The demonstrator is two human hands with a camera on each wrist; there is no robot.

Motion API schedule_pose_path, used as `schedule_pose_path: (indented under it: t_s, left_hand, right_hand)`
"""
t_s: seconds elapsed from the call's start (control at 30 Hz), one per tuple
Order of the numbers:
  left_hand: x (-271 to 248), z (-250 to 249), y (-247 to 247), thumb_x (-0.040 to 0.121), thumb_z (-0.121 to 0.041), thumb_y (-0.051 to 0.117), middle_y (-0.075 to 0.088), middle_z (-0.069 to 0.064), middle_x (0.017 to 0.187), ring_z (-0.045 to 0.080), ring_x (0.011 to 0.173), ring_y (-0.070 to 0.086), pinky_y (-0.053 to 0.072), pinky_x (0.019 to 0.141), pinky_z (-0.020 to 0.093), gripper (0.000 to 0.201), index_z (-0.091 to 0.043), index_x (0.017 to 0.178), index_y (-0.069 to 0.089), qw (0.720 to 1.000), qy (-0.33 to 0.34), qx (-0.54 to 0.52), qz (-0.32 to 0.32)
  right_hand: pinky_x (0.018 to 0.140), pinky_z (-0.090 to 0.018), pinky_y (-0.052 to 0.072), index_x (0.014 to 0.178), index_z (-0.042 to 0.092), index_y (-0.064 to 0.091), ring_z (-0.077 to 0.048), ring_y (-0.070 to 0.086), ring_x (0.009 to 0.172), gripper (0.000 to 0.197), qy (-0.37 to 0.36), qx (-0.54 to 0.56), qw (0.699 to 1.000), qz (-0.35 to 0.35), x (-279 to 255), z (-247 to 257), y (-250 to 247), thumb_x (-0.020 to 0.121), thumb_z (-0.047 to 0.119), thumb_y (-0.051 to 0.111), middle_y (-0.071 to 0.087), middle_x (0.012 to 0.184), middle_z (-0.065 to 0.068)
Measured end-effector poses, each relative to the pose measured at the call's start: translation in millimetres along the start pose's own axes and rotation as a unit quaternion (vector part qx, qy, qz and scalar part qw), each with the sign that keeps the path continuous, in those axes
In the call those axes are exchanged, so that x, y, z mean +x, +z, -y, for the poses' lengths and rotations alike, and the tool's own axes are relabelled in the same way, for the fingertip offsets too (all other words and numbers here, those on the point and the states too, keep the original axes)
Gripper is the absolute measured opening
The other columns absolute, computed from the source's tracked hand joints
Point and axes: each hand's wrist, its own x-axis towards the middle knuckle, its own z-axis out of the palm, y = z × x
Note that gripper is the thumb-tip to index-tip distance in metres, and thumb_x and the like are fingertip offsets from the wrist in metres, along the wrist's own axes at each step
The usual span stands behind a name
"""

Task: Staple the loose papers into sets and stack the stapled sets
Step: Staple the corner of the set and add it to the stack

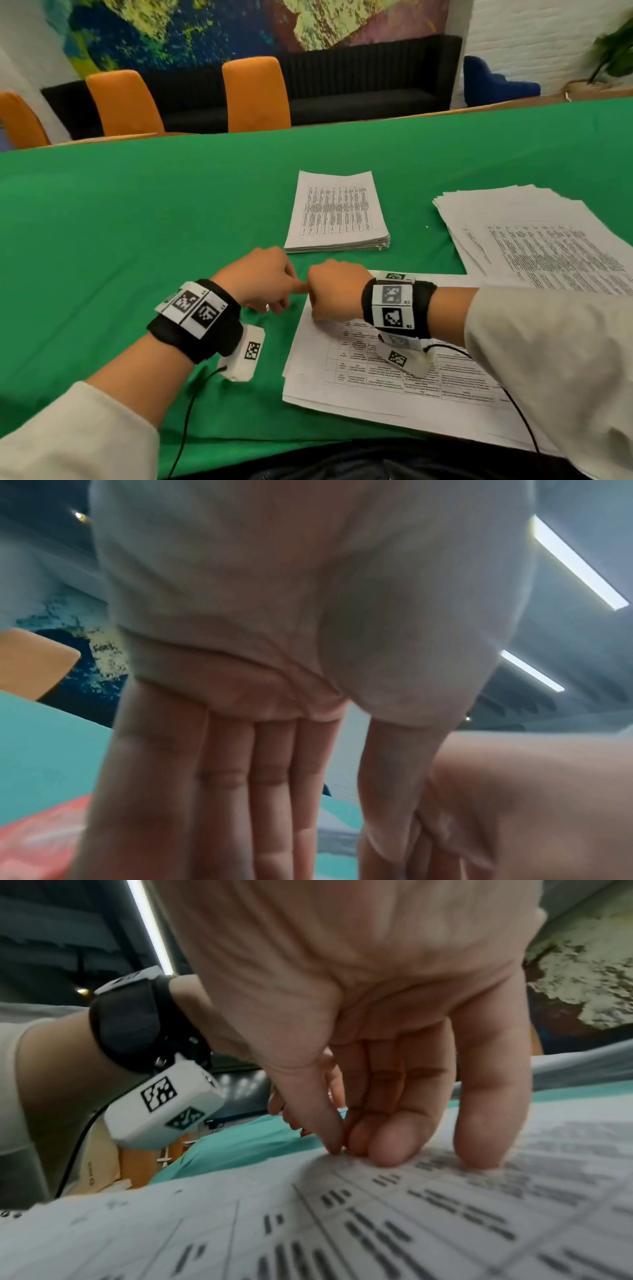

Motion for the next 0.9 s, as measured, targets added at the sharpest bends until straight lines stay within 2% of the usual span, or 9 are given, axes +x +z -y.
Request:
schedule_pose_path:
  t_s: [0.07,0.13,0.23,0.33,0.47,0.57,0.63,0.8,0.9]
  left_hand:
    - [2.5,2.8,11.0,0.098,-0.033,0.07,0.078,0.006,0.075,0.019,0.064,0.077,0.059,0.054,0.031,0.03,-0.005,0.088,0.072,0.999,-0.007,-0.035,0.005]
    - [3.0,7.3,19.1,0.1,-0.028,0.068,0.078,0.01,0.08,0.022,0.068,0.077,0.059,0.054,0.031,0.028,-0.001,0.092,0.071,0.995,-0.02,-0.091,0.024]
    - [-0.1,14.1,25.9,0.101,-0.025,0.068,0.078,0.014,0.082,0.024,0.069,0.076,0.059,0.054,0.032,0.026,0.0,0.099,0.072,0.979,-0.031,-0.197,0.049]
    - [-3.7,16.1,32.1,0.096,-0.03,0.074,0.078,0.012,0.082,0.022,0.067,0.074,0.061,0.057,0.034,0.027,-0.003,0.099,0.077,0.964,-0.023,-0.258,0.055]
    - [-5.4,8.3,42.4,0.092,-0.032,0.078,0.073,0.01,0.077,0.02,0.06,0.066,0.057,0.052,0.029,0.03,-0.002,0.098,0.079,0.941,-0.02,-0.331,0.065]
    - [-6.5,1.4,46.2,0.092,-0.021,0.077,0.071,0.01,0.072,0.018,0.052,0.062,0.05,0.045,0.024,0.02,-0.001,0.088,0.078,0.921,-0.021,-0.38,0.077]
    - [-6.8,1.0,48.1,0.092,-0.014,0.076,0.072,0.012,0.074,0.02,0.053,0.062,0.051,0.046,0.025,0.015,-0.005,0.08,0.077,0.92,-0.024,-0.386,0.071]
    - [-6.1,5.6,55.4,0.09,-0.008,0.076,0.067,0.009,0.063,0.017,0.049,0.06,0.051,0.045,0.025,0.031,-0.011,0.059,0.073,0.924,-0.03,-0.379,0.036]
    - [-5.5,7.1,57.2,0.092,-0.009,0.076,0.068,0.009,0.064,0.017,0.049,0.06,0.05,0.044,0.024,0.028,-0.01,0.064,0.072,0.92,-0.035,-0.388,0.031]
  right_hand:
    - [0.06,-0.028,0.049,0.083,0.016,0.068,-0.023,0.062,0.065,0.011,0.015,0.027,0.999,0.01,-1.3,-2.3,-1.1,0.079,0.023,0.075,0.061,0.071,-0.001]
    - [0.059,-0.026,0.049,0.079,0.015,0.07,-0.025,0.066,0.068,0.014,0.033,0.063,0.997,0.022,-0.9,-6.7,-0.8,0.075,0.026,0.078,0.065,0.071,-0.001]
    - [0.055,-0.026,0.046,0.07,0.012,0.071,-0.022,0.062,0.061,0.017,0.044,0.108,0.993,0.035,-0.3,-13.5,1.2,0.072,0.027,0.078,0.069,0.066,-0.003]
    - [0.056,-0.03,0.054,0.073,0.009,0.078,-0.015,0.067,0.06,0.017,0.039,0.192,0.98,0.04,-1.8,-23.5,1.1,0.078,0.026,0.078,0.077,0.07,-0.004]
    - [0.063,-0.025,0.058,0.081,0.006,0.08,-0.015,0.074,0.066,0.011,0.036,0.349,0.936,0.043,-12.0,-41.3,3.9,0.086,0.016,0.08,0.078,0.074,-0.007]
    - [0.071,-0.029,0.063,0.082,0.003,0.08,-0.015,0.074,0.067,0.012,0.028,0.395,0.918,0.015,-20.5,-49.2,11.6,0.087,0.014,0.081,0.079,0.075,-0.01]
    - [0.068,-0.027,0.061,0.078,0.003,0.079,-0.015,0.073,0.065,0.01,0.026,0.409,0.912,-0.002,-24.6,-50.5,16.5,0.086,0.009,0.079,0.078,0.073,-0.009]
    - [0.069,-0.027,0.06,0.073,0.003,0.077,-0.011,0.068,0.061,0.012,0.015,0.39,0.92,-0.026,-27.7,-45.8,22.8,0.084,0.008,0.075,0.076,0.069,-0.007]
    - [0.069,-0.027,0.059,0.071,0.006,0.076,-0.011,0.067,0.06,0.013,0.02,0.392,0.919,-0.03,-27.1,-43.8,23.3,0.084,0.008,0.074,0.076,0.067,-0.007]
